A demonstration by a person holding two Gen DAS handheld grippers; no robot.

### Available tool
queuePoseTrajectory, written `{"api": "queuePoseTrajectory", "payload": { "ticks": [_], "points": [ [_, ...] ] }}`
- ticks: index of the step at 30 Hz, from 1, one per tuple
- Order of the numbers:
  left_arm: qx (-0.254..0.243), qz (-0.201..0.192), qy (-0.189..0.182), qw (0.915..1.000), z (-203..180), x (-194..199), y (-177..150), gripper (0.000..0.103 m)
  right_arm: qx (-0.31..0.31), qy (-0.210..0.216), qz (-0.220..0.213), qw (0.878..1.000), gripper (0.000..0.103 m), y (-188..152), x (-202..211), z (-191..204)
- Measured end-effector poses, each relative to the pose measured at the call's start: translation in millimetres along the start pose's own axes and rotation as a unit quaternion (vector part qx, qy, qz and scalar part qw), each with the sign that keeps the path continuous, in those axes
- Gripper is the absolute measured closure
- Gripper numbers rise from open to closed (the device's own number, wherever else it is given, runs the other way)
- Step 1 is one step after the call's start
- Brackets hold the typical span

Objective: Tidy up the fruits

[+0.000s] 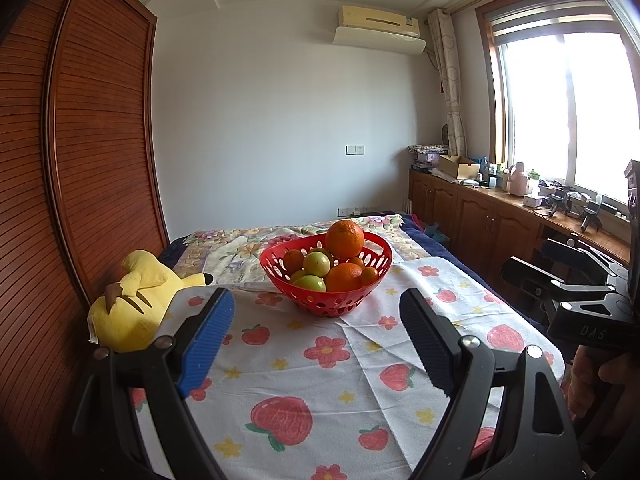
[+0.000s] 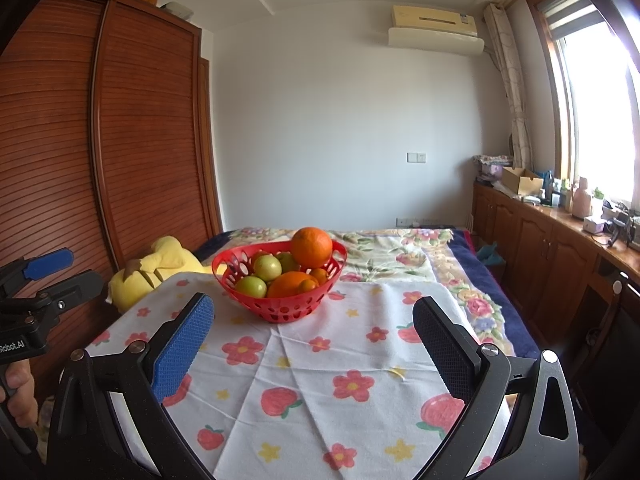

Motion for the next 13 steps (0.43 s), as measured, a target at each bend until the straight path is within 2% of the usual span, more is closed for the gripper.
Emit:
{"api": "queuePoseTrajectory", "payload": {
  "ticks": [13],
  "points": [
    [0.000, 0.000, -0.001, 1.0000, -0.2, 0.7, 0.2, 0.018, 0.000, 0.000, 0.001, 1.000, 0.002, -0.3, 0.2, -0.5]
  ]
}}
Point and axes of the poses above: each gripper's, at about its wrist camera, not at the fingertips, and x roughly against the way its jaws point, z to its left, y to its top, the point moved 9 cm from there along -x, roughly the way its jaws point, and after that the axes turned 14 degrees about -z, right-handed, at the moved point
